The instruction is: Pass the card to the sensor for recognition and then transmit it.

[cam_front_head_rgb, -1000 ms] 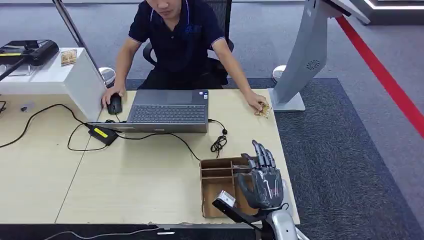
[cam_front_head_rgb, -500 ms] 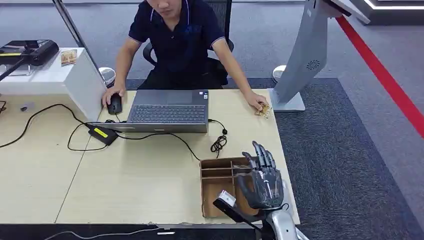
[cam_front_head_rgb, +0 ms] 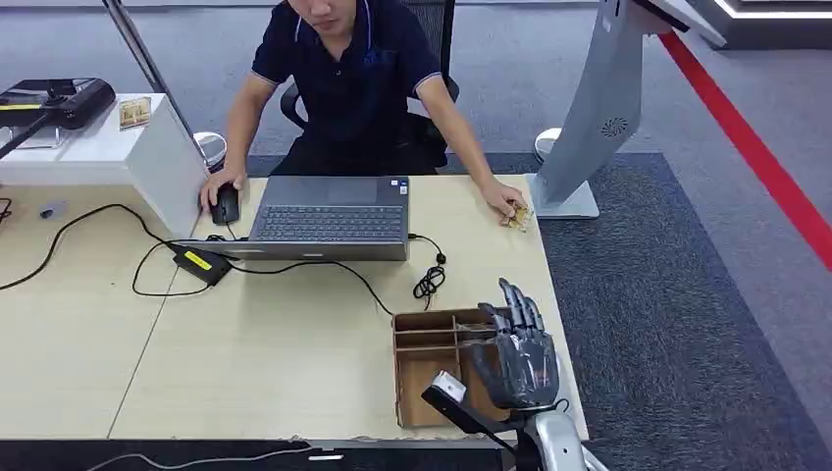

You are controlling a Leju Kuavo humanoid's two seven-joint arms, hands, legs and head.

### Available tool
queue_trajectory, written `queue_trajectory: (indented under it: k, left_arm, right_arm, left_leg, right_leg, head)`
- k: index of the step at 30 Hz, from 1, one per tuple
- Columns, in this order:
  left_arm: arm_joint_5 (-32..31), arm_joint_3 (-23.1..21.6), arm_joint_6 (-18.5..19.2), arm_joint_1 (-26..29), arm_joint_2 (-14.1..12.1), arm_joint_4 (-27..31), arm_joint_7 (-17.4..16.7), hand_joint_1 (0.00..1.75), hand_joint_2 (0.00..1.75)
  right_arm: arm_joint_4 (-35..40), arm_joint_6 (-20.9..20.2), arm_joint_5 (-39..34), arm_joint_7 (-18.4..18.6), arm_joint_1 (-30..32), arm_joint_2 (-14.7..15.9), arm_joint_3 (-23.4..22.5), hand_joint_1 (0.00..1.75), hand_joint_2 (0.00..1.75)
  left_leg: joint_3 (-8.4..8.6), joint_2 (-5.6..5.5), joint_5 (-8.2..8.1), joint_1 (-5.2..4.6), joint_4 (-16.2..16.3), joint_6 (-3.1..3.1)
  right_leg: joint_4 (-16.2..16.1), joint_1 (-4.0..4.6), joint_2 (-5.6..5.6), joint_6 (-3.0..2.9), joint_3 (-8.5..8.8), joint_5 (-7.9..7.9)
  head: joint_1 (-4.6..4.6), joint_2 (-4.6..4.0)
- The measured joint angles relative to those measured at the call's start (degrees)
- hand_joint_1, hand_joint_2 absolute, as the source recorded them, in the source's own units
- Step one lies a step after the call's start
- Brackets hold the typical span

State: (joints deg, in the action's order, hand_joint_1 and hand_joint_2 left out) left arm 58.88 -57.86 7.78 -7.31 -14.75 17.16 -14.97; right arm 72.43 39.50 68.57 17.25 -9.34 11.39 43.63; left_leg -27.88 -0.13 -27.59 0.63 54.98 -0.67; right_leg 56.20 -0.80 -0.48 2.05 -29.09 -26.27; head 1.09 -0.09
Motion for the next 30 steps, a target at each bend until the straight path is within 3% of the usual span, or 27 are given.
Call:
queue_trajectory:
  k: [13,24,30]
  left_arm:
    - [-0.1,0.0,0.2,0.0,0.0,0.0,0.0,0.0,0.0]
    - [-0.2,0.0,0.2,0.0,0.0,0.0,0.0,0.0,0.0]
    - [-0.3,0.0,0.2,0.0,0.0,0.0,0.0,0.0,0.0]
  right_arm:
    - [-0.6,0.0,0.0,0.0,0.0,0.0,-0.3,0.77,1.75]
    - [-0.8,-0.1,0.1,0.0,0.0,0.0,-0.4,0.98,1.75]
    - [-0.8,-0.1,0.1,0.0,-0.1,0.0,-0.4,0.98,1.75]
  left_leg:
    - [0.0,0.0,0.0,0.0,0.0,0.0]
    - [0.01,0.0,0.0,0.0,0.0,0.0]
    - [0.01,0.0,0.0,0.0,0.0,0.0]
  right_leg:
    - [0.0,0.0,0.0,0.0,0.0,0.0]
    - [0.0,0.0,0.0,0.0,0.01,0.0]
    - [0.0,0.0,0.0,0.0,0.01,0.0]
  head:
    - [0.0,0.0]
    - [0.0,0.0]
    - [0.0,0.0]
